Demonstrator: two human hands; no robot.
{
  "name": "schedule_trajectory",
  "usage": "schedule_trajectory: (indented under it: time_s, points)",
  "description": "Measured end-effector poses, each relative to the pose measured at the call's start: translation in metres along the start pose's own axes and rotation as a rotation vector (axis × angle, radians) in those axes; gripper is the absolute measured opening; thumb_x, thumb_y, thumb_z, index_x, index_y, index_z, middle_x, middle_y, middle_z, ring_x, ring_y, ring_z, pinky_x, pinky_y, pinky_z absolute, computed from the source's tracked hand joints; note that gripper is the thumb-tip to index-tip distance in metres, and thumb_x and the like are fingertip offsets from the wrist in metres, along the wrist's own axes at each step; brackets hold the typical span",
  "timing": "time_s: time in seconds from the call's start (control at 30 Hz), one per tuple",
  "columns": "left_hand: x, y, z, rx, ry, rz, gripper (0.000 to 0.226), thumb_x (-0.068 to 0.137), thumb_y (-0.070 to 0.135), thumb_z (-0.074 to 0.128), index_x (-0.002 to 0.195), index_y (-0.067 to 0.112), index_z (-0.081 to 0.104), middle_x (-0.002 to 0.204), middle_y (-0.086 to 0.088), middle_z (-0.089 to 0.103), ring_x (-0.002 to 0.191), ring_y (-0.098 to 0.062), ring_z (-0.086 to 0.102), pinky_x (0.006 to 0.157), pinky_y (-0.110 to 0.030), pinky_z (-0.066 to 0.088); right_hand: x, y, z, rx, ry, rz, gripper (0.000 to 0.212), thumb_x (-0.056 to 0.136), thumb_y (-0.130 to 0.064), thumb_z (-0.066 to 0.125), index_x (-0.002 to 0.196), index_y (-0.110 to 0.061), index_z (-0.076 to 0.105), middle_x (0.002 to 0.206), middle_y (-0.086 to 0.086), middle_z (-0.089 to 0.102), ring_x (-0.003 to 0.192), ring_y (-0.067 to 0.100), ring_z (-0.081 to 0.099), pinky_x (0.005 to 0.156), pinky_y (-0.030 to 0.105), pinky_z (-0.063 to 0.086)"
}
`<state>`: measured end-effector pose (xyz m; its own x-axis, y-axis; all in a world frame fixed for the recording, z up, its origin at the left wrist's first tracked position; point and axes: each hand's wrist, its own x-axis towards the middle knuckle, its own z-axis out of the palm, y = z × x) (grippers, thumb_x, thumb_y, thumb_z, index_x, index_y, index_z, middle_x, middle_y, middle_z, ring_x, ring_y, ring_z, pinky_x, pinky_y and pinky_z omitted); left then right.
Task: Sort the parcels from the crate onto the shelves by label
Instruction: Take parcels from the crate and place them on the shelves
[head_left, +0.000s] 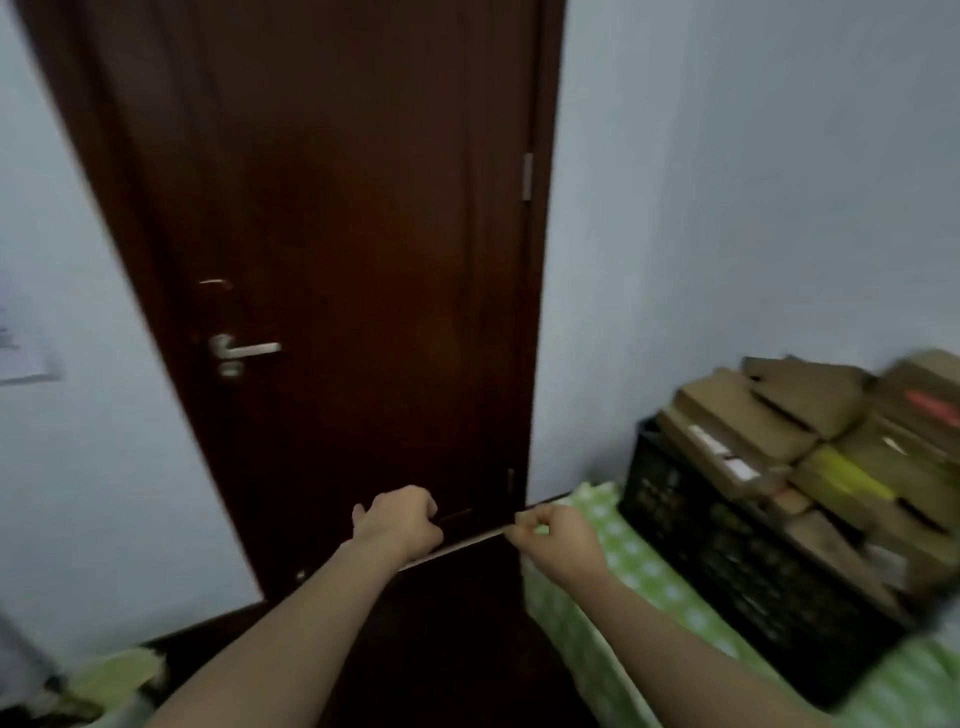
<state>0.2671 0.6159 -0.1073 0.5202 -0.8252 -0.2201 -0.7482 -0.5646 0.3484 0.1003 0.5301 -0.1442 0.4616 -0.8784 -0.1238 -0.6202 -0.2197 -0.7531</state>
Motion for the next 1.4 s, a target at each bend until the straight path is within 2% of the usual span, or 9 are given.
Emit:
schedule_trajectory:
  time_s: [0.1, 0.27, 0.37, 0.53, 0.77, 1.0, 1.1, 1.23, 1.4]
  points:
    - [0.033, 0.106, 0.045, 0.054, -0.063, 0.126, 0.034, 0.088, 0.026, 0.060, 0.122, 0.028, 0.057, 0.125, 0.003, 0.059, 0.123, -0.019, 0.050, 0.115, -0.047, 0.022, 0.012, 0.077, -0.087, 0.057, 0.162, 0.109, 0.011, 0.078, -0.034, 0.067, 0.071, -0.030, 0.060, 0.090, -0.005, 0.070, 0.091, 0.016, 0.064, 0.082, 0.029, 0.050]
    - [0.068, 0.244, 0.095, 0.125, -0.131, 0.325, 0.041, 0.086, 0.030, 0.059, 0.126, 0.028, 0.055, 0.130, 0.001, 0.056, 0.121, -0.021, 0.051, 0.105, -0.039, 0.038, 0.024, 0.161, -0.198, 0.128, 0.368, 0.233, 0.005, 0.085, -0.026, 0.066, 0.085, -0.026, 0.061, 0.090, -0.007, 0.067, 0.087, 0.014, 0.063, 0.077, 0.028, 0.051]
    - [0.090, 0.298, 0.112, 0.121, -0.165, 0.416, 0.028, 0.088, 0.026, 0.058, 0.116, 0.025, 0.057, 0.128, -0.003, 0.057, 0.116, -0.022, 0.054, 0.094, -0.034, 0.047, 0.035, 0.201, -0.234, 0.164, 0.455, 0.280, 0.009, 0.084, -0.021, 0.066, 0.091, -0.023, 0.061, 0.095, -0.004, 0.066, 0.092, 0.016, 0.062, 0.077, 0.027, 0.048]
    - [0.138, 0.365, 0.132, 0.054, -0.186, 0.534, 0.034, 0.085, 0.025, 0.060, 0.118, 0.016, 0.056, 0.118, -0.004, 0.061, 0.104, -0.020, 0.058, 0.080, -0.029, 0.049, 0.062, 0.247, -0.264, 0.236, 0.570, 0.370, 0.018, 0.086, -0.015, 0.063, 0.101, -0.022, 0.057, 0.098, -0.002, 0.063, 0.090, 0.016, 0.060, 0.083, 0.030, 0.049]
    - [0.206, 0.462, 0.146, -0.118, -0.167, 0.718, 0.054, 0.086, 0.025, 0.061, 0.136, 0.012, 0.045, 0.130, -0.007, 0.053, 0.117, -0.025, 0.052, 0.092, -0.037, 0.047, 0.107, 0.273, -0.321, 0.307, 0.805, 0.488, 0.043, 0.087, -0.010, 0.062, 0.128, -0.015, 0.049, 0.111, -0.002, 0.055, 0.094, 0.013, 0.055, 0.083, 0.029, 0.049]
    - [0.229, 0.569, 0.154, -0.252, -0.166, 0.925, 0.051, 0.090, 0.021, 0.057, 0.139, 0.016, 0.044, 0.138, -0.003, 0.051, 0.125, -0.021, 0.050, 0.099, -0.033, 0.041, 0.115, 0.299, -0.389, 0.380, 1.085, 0.558, 0.042, 0.092, -0.018, 0.058, 0.131, -0.013, 0.045, 0.104, -0.002, 0.056, 0.093, 0.016, 0.055, 0.084, 0.032, 0.049]
    - [0.229, 0.608, 0.157, -0.330, -0.156, 0.930, 0.042, 0.096, 0.020, 0.046, 0.138, 0.011, 0.045, 0.138, -0.008, 0.050, 0.126, -0.024, 0.048, 0.101, -0.034, 0.039, 0.117, 0.315, -0.413, 0.438, 1.139, 0.589, 0.043, 0.096, -0.023, 0.052, 0.136, -0.011, 0.044, 0.118, 0.005, 0.059, 0.101, 0.020, 0.056, 0.087, 0.032, 0.047]
    - [0.226, 0.656, 0.158, -0.343, -0.168, 0.818, 0.044, 0.103, 0.020, 0.032, 0.143, 0.002, 0.033, 0.144, -0.018, 0.040, 0.131, -0.032, 0.040, 0.104, -0.037, 0.033, 0.123, 0.339, -0.444, 0.491, 1.061, 0.568, 0.047, 0.099, -0.028, 0.046, 0.141, -0.007, 0.040, 0.136, 0.010, 0.051, 0.123, 0.027, 0.051, 0.106, 0.041, 0.040]
    - [0.219, 0.695, 0.173, -0.349, -0.203, 0.619, 0.040, 0.104, 0.023, 0.029, 0.132, -0.004, 0.039, 0.138, -0.022, 0.045, 0.125, -0.035, 0.044, 0.099, -0.038, 0.035, 0.135, 0.373, -0.476, 0.551, 0.908, 0.484, 0.038, 0.100, -0.031, 0.041, 0.106, 0.002, 0.059, 0.106, 0.015, 0.063, 0.104, 0.030, 0.058, 0.099, 0.048, 0.045]
